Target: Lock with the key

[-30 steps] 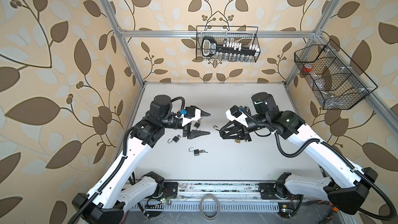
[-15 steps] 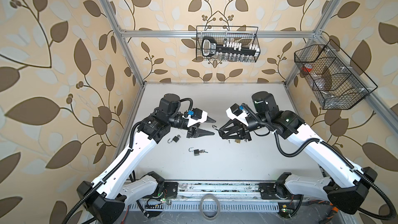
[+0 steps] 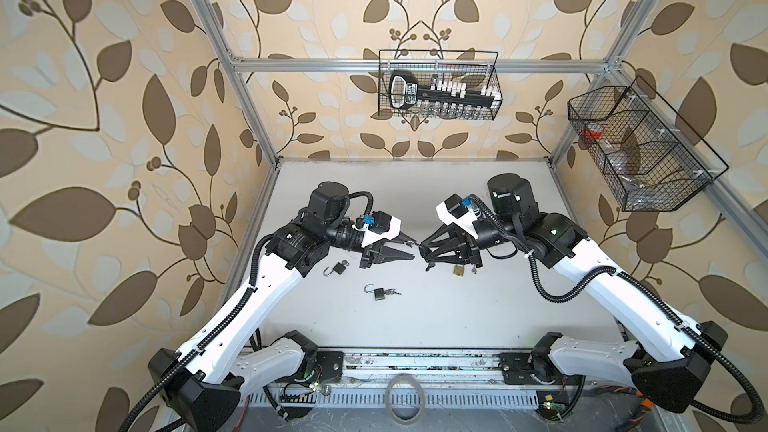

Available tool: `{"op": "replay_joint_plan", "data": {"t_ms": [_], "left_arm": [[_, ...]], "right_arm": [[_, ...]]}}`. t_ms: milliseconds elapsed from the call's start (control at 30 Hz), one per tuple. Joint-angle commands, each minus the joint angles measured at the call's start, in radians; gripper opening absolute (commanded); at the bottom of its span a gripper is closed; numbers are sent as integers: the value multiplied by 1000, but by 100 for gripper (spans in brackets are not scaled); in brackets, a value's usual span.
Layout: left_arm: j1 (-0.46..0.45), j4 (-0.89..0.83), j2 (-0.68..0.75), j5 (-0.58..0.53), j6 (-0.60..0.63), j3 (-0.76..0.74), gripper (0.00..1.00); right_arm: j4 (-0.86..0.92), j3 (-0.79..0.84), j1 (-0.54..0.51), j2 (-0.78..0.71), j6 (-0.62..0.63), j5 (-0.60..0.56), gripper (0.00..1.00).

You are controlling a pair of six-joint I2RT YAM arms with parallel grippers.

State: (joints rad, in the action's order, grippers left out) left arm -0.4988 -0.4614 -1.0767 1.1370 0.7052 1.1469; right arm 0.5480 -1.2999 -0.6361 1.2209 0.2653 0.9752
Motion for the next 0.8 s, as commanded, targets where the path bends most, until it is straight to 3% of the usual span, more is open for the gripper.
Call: {"op": "replay_joint_plan", "data": {"t_ms": [0, 200, 533, 767], "left_arm": [[-10, -9, 12, 19, 36, 29, 34], [-9, -1, 12, -5, 31, 28, 35], [-8, 24, 22, -29, 21, 16, 26], [-9, 26, 24, -35, 18, 13, 27]], "right_arm": [[-22, 9, 2, 3, -7, 2, 0], [-3, 21, 2, -6, 1, -27, 0], [13, 36, 2, -14, 12, -32, 0], [31, 39, 1, -8, 24, -38, 0]]}}
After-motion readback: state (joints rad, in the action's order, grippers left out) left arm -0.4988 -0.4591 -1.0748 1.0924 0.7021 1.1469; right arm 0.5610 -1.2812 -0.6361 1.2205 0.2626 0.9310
